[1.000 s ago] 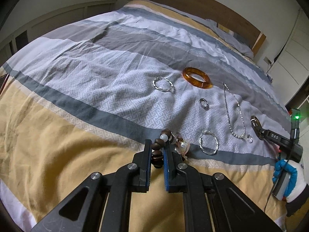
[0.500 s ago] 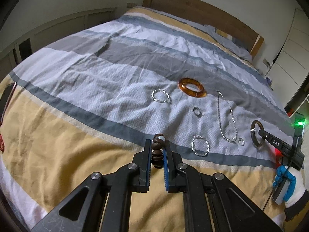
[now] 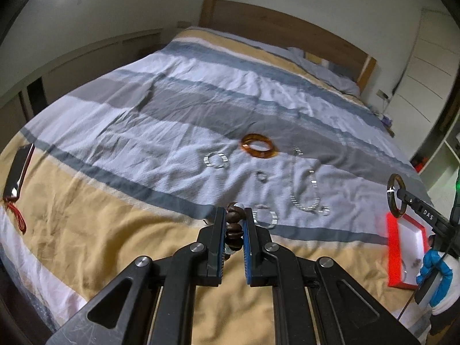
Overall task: Organize jewelry
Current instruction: 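Carry both items into the red box and open both tools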
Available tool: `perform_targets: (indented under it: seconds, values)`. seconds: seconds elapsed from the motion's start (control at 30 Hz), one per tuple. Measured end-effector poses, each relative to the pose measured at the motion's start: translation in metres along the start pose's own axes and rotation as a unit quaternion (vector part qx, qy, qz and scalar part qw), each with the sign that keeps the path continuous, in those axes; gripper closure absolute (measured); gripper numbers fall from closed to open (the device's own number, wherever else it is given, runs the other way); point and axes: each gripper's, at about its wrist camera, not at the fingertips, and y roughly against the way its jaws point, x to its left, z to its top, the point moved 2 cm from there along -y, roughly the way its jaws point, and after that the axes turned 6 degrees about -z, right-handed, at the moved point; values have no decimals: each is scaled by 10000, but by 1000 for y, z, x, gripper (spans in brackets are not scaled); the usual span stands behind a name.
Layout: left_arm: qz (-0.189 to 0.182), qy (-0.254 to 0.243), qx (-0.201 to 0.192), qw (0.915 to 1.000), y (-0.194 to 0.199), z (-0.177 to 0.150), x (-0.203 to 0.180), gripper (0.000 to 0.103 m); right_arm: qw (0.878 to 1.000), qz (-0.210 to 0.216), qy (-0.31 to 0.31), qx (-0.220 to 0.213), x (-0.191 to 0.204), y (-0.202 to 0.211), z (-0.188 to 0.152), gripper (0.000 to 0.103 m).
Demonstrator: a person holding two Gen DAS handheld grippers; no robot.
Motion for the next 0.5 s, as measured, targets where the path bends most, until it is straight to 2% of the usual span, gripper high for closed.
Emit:
perform_targets:
  seconds: [0.13, 0.27, 0.37, 0.5]
  values:
    - [-264, -223, -40, 9994, 11, 3, -38, 93, 9998, -106, -134, -112, -27, 33, -6, 94]
    - [-660, -503, 31, 9966, 12, 3, -93, 93, 9990, -314, -267, -148, -63, 56, -17, 94]
    - [-1040, -751, 142, 9916, 6, 0, -142, 93, 9977, -526, -409, -145, -101, 71, -27, 94]
    - [-1575, -1115, 361, 9805, -12, -8, -218, 93, 9949, -870, -515, -26, -155, 80, -45, 94]
